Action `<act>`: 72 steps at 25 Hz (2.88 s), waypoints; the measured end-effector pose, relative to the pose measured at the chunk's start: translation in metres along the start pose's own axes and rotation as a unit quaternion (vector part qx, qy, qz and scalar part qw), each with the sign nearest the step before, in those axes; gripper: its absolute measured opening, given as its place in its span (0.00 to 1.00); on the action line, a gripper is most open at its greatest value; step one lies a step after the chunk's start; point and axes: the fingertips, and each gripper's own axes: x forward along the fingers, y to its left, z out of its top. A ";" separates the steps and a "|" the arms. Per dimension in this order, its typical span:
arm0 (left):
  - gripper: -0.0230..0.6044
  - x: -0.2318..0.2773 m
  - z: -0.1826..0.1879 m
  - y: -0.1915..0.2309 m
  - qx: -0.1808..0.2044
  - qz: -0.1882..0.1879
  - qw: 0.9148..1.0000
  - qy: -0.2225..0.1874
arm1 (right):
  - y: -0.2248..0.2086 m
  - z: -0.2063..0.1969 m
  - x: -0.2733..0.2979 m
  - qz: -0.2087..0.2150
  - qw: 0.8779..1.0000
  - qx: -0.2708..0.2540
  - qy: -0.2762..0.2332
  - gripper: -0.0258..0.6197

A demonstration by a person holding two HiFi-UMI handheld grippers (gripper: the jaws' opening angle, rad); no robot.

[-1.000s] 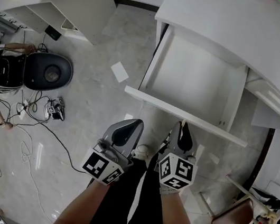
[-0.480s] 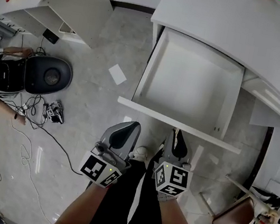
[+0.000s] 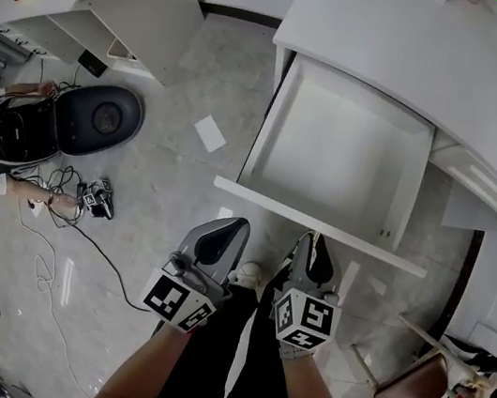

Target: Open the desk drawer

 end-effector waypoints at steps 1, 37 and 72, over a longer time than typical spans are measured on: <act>0.03 0.001 0.001 0.001 0.000 -0.001 1.000 0.000 | 0.000 0.000 0.001 0.000 1.000 -0.001 0.000 0.16; 0.03 0.019 0.022 -0.031 0.021 -0.048 0.999 0.015 | 0.005 0.077 -0.059 0.092 0.987 -0.084 -0.101 0.04; 0.03 -0.036 0.182 -0.094 0.071 -0.085 0.993 -0.036 | 0.036 0.241 -0.191 0.133 0.964 -0.128 -0.192 0.04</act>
